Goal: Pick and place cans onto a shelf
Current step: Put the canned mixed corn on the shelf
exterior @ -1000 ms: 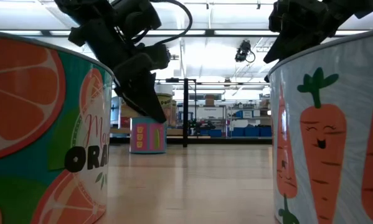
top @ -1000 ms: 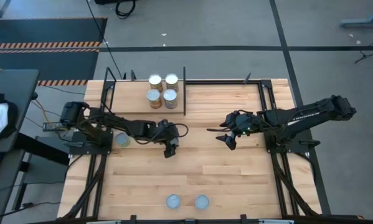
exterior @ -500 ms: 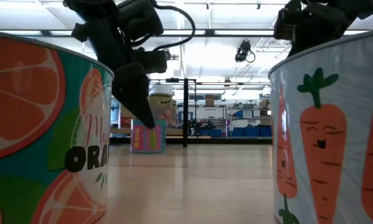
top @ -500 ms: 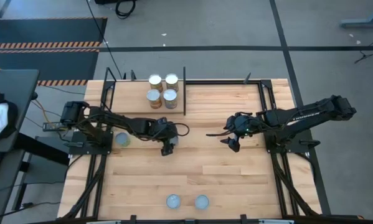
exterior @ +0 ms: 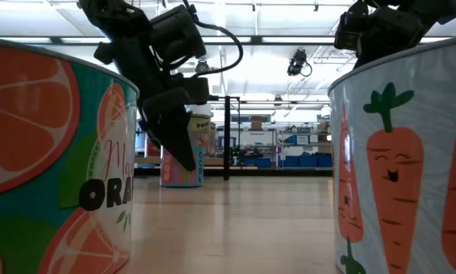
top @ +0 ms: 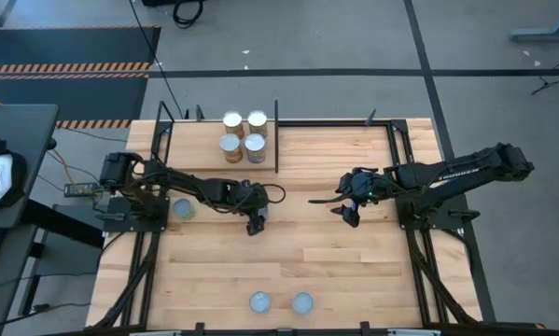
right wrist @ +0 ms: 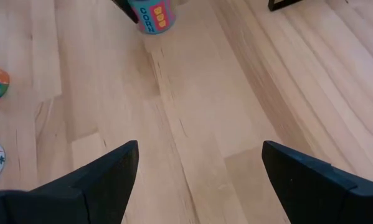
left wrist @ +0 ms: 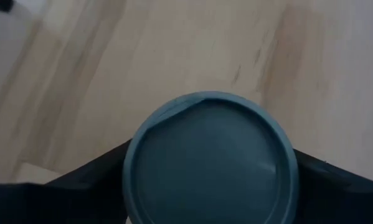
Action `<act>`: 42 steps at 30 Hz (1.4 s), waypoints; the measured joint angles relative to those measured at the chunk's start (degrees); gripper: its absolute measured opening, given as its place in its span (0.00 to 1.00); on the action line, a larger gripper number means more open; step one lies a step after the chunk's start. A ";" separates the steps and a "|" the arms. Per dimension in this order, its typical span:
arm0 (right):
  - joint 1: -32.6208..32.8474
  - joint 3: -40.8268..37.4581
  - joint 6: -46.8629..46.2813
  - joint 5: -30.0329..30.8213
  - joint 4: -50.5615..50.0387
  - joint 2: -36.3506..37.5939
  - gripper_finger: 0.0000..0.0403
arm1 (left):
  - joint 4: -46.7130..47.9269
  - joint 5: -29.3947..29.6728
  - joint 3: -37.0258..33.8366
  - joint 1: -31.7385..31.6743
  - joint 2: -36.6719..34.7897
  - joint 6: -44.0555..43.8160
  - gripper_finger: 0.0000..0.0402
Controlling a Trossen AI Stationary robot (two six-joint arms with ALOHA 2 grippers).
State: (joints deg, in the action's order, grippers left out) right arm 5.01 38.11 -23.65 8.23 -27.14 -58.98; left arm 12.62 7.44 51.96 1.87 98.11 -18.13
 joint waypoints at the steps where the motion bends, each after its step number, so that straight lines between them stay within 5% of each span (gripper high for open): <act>1: -0.01 0.00 -0.03 0.00 -0.02 0.00 0.86 | -0.11 -0.65 0.00 0.00 -0.18 -1.08 0.77; 5: -0.01 0.00 -0.14 0.00 -0.07 0.00 0.86 | 7.58 -3.06 2.32 -0.43 -0.33 -5.44 0.71; 11: -0.01 0.00 0.29 -1.87 0.05 0.00 0.86 | 37.81 -3.19 18.35 -0.81 -4.20 -1.55 0.71; 17: -1.20 0.00 -0.83 -2.03 2.14 0.00 0.86 | 53.20 6.32 23.05 -4.06 -14.19 -2.81 0.71; 23: -4.64 0.00 -2.21 -1.88 8.37 0.00 0.86 | 51.52 11.80 12.57 -15.76 -25.84 -4.85 0.71; 34: -13.31 1.11 -4.21 -5.22 14.73 -0.02 0.86 | 34.83 -4.89 0.67 -39.14 -26.46 38.34 0.71; 42: -17.46 5.00 -6.36 -2.77 14.80 -0.02 0.86 | 31.55 -10.07 -1.36 -48.69 -25.85 54.07 0.71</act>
State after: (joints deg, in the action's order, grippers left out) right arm -12.45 43.11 -30.01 5.46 -12.34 -59.00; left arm 44.18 -2.62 50.61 -46.82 72.26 35.94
